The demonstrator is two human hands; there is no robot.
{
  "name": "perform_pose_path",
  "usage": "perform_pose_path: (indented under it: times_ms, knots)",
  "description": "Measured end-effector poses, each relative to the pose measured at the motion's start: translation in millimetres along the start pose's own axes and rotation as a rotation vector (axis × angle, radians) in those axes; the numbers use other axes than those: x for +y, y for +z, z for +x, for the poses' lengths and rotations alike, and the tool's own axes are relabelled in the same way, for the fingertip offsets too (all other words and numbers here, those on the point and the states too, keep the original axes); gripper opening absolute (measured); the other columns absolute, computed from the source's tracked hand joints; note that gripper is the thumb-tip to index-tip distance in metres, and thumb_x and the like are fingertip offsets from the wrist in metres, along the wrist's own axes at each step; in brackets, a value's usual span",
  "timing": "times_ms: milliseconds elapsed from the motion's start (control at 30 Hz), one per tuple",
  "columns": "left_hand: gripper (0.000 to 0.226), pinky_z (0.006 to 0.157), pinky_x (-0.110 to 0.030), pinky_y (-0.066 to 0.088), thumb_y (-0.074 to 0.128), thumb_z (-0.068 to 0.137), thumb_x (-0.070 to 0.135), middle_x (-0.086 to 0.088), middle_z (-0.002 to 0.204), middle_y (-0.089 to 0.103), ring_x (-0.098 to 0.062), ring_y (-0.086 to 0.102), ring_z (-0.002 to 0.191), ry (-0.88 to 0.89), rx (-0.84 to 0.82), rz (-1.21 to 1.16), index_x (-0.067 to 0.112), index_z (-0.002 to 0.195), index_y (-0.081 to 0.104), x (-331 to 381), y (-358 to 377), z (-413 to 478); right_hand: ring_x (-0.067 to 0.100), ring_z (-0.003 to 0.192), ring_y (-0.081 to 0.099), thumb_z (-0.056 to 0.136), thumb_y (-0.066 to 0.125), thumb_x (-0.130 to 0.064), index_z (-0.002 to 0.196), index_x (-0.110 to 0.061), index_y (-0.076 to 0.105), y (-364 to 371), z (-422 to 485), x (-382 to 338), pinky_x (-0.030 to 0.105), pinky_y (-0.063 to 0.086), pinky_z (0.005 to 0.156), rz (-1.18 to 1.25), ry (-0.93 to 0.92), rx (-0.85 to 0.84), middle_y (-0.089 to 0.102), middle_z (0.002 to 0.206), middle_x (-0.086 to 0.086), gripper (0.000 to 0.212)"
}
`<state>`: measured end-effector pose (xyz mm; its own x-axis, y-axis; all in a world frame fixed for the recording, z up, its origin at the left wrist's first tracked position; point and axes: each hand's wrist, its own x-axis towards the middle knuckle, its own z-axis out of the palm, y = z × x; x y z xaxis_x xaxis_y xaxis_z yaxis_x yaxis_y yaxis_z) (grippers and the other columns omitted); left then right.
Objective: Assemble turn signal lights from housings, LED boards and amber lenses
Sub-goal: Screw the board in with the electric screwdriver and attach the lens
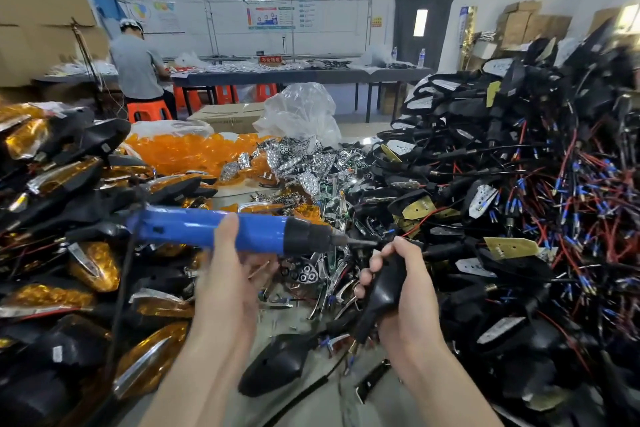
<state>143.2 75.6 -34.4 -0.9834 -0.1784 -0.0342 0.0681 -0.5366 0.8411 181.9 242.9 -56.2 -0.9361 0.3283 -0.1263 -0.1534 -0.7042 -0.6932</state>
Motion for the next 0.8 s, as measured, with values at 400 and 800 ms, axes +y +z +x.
perform_pose_path:
  times_ms: [400,800]
  knots:
    - [0.021,0.080,-0.030,0.054,0.062,0.095,0.032,0.012,0.078,0.054,-0.003,0.057,0.067,-0.067,-0.135,-0.630,0.020,0.111,0.055,9,-23,26,0.018,0.051,0.052,0.101,0.055,-0.033,0.067,-0.018,0.063,6,1,17,0.030,0.048,0.047,-0.073,0.083,-0.087,0.055,0.063,0.005,0.038]
    - [0.012,0.084,-0.032,0.055,0.067,0.094,0.027,0.007,0.076,0.058,-0.008,0.061,0.071,0.082,-0.050,-0.538,0.019,0.090,0.059,6,-16,20,0.020,0.057,0.061,0.087,0.057,-0.057,0.070,-0.025,0.066,8,0,42,0.032,0.053,0.054,-0.302,-0.063,-0.116,0.061,0.067,0.004,0.038]
